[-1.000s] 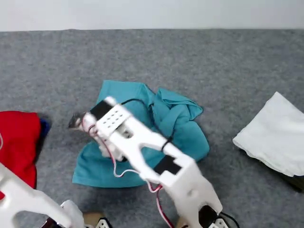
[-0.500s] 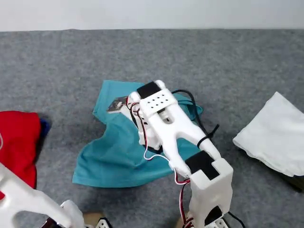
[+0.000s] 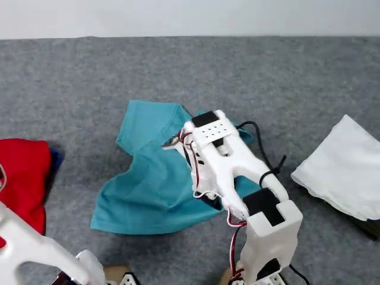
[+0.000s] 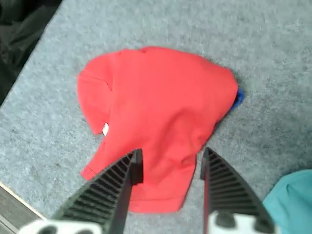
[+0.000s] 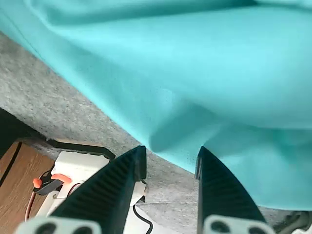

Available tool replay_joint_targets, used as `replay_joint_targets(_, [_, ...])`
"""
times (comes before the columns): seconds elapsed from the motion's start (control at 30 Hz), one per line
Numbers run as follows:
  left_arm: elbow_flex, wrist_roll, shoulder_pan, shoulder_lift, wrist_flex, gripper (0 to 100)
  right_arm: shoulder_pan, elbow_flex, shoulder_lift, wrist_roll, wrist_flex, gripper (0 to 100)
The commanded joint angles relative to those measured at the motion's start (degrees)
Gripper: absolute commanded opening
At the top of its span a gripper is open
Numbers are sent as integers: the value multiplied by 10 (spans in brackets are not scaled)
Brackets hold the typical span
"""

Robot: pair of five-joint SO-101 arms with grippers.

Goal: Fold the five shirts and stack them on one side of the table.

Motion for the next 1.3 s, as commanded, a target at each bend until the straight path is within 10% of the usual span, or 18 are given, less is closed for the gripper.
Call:
replay_joint_targets(0.0, [4,-1,1,-14,10,202,7,-3,-29,-6,-21,170])
replay_joint_targets(0.3, [0,-4,-3,-14,10,202,11,-106,102,-4,-78,42])
replay_joint_targets(0.93, [0,-2,-3,-15,10,202,47,-956,429,-3,5,28])
replay_joint_targets(1.27, [0,-2,0,-15,10,202,29,-978,394,-5,26,29])
